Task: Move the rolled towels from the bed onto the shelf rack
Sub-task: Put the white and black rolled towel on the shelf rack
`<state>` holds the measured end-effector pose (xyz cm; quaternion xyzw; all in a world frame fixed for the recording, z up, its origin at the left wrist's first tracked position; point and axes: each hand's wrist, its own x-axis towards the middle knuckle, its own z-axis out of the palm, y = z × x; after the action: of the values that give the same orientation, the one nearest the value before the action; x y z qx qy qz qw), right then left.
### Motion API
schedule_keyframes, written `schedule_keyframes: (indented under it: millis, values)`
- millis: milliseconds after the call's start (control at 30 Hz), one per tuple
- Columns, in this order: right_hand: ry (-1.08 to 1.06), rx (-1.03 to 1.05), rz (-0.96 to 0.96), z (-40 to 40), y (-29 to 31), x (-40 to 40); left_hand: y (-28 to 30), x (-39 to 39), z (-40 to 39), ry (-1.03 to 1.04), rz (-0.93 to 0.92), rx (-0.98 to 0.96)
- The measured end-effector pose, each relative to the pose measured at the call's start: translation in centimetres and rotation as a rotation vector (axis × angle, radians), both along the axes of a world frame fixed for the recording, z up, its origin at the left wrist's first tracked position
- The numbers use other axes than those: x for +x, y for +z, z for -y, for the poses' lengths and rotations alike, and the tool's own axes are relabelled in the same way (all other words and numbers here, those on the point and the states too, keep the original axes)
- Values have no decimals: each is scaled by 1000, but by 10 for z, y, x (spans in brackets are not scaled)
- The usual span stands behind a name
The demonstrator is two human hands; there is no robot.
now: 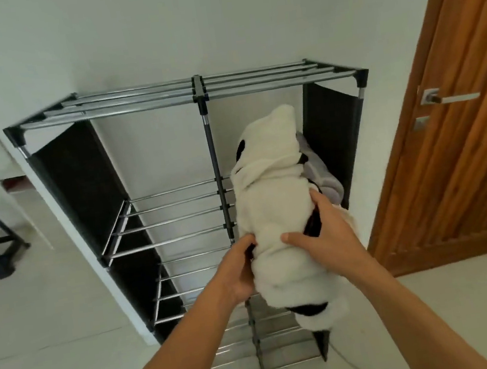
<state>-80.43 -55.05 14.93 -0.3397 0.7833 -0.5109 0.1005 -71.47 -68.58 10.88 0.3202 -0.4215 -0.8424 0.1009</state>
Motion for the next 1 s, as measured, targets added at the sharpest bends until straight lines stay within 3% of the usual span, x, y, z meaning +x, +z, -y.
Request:
schedule_keyframes:
  millis: [167, 400, 533, 700, 833, 1000]
  values:
    - [10, -98, 178, 70, 5, -46, 34, -28, 36, 147, 9, -283]
    - [-141, -313, 651, 133, 2, -98, 55, -69, 59, 45, 47, -865]
    - [-179, -247, 657, 156, -7, -115, 44, -90, 75, -68, 191, -1028]
    - [-205, -176, 630, 167, -9, -129, 42, -106, 89, -74, 176, -1061]
    - [-188, -114, 515, 173, -8, -129, 40, -111, 98, -88, 172, -1045]
    - [-18, 162, 274, 142, -4, -121, 43, -96, 97, -220, 233, -1216]
